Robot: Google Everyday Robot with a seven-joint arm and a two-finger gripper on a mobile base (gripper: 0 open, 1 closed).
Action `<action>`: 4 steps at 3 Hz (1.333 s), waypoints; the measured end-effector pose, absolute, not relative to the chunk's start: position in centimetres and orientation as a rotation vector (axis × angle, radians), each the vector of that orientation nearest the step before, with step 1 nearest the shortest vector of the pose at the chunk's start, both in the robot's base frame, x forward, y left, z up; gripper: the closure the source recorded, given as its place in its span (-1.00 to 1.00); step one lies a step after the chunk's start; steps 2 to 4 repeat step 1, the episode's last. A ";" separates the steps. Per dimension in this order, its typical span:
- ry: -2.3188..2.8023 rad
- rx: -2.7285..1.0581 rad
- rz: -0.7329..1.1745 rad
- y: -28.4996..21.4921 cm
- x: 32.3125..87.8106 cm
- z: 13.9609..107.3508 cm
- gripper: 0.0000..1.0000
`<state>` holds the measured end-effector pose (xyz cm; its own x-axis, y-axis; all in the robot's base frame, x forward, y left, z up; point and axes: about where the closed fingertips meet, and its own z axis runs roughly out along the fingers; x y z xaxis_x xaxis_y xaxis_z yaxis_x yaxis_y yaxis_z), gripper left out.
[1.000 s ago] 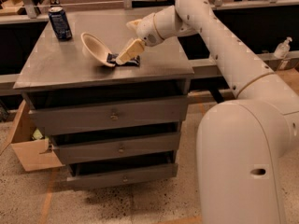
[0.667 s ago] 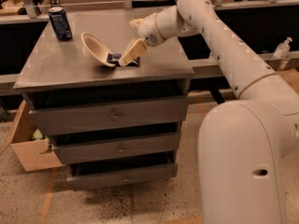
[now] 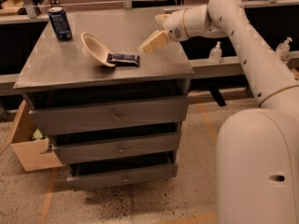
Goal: Move rxbar blueberry near paper bowl
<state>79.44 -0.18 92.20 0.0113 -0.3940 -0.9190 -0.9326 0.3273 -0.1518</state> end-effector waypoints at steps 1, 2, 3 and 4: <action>1.572 -1.241 0.662 -0.2 79.4 92.2 -1.00; 1.572 -1.241 0.662 -0.2 79.4 92.2 -1.00; 1.572 -1.241 0.662 -0.2 79.4 92.2 -1.00; 1.572 -1.241 0.662 -0.2 79.4 92.2 -1.00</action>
Offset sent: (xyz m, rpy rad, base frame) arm 0.0000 0.0000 0.0000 0.0000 0.0000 0.0000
